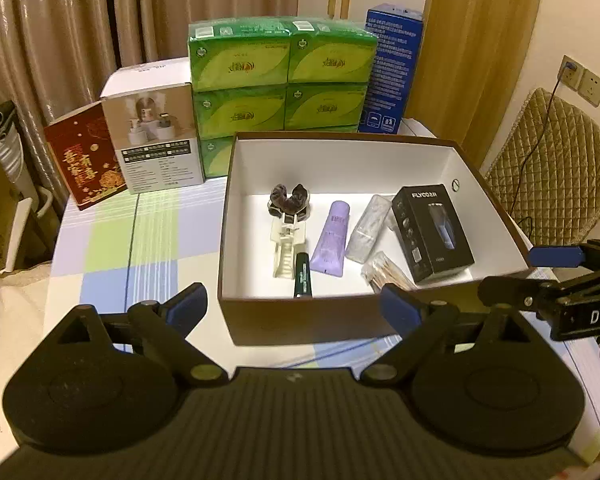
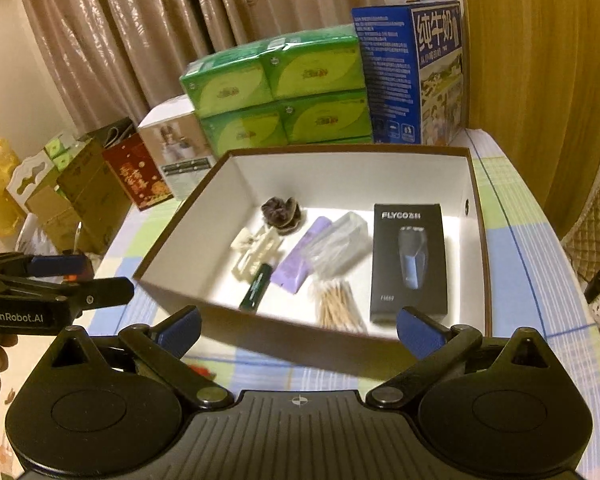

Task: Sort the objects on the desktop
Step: 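Withdraw both tools from the box toward the red candy packet and pill bottle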

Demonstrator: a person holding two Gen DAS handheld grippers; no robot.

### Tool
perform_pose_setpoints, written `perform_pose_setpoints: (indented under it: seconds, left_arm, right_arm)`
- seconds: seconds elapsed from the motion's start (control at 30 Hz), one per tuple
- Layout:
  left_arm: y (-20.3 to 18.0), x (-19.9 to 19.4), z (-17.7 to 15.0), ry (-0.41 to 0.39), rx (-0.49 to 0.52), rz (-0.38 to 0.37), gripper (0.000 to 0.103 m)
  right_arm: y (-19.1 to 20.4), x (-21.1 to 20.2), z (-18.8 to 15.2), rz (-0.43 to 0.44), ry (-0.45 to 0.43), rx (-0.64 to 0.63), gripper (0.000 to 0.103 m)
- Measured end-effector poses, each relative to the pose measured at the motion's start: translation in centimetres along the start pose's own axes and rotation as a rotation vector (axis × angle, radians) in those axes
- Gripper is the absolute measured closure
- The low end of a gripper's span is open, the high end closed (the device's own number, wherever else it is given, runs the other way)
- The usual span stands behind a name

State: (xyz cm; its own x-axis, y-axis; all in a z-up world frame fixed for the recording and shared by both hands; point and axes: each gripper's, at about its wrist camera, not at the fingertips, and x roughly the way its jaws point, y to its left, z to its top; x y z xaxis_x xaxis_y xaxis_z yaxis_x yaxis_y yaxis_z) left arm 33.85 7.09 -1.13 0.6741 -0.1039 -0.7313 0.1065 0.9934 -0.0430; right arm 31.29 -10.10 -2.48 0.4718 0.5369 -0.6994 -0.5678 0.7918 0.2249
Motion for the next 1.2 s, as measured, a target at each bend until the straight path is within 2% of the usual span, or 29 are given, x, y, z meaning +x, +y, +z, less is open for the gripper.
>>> perform_pose_setpoints:
  seconds: [0.2,0.53,0.83,1.07,1.2]
  left_arm:
    - [-0.7,-2.3,-2.0,0.001,-0.01,0.002,0.011]
    - [-1.6,-4.8,-5.6,0.025,-0.027,0.016,0.008]
    - [-1.8,-6.2,-8.2,0.045,-0.052,0.038,0.007]
    - [-2.1,-6.8,-10.0,0.071,-0.075,0.058,0.007]
    - [-2.2,-7.0,-11.2,0.095,-0.086,0.064,0.007]
  right_arm:
    - [1.2,-1.6,-2.1,-0.003,0.011,-0.031,0.002]
    - [2.0,-3.7,-4.9,0.032,0.024,0.013,0.002]
    - [1.4,-4.5,-6.8,0.049,0.078,0.096,0.002]
    - [1.3,-4.6,-8.5,0.091,0.1,0.097,0.002]
    - [2.1,-4.1,-9.5,0.065,0.137,0.042,0.002]
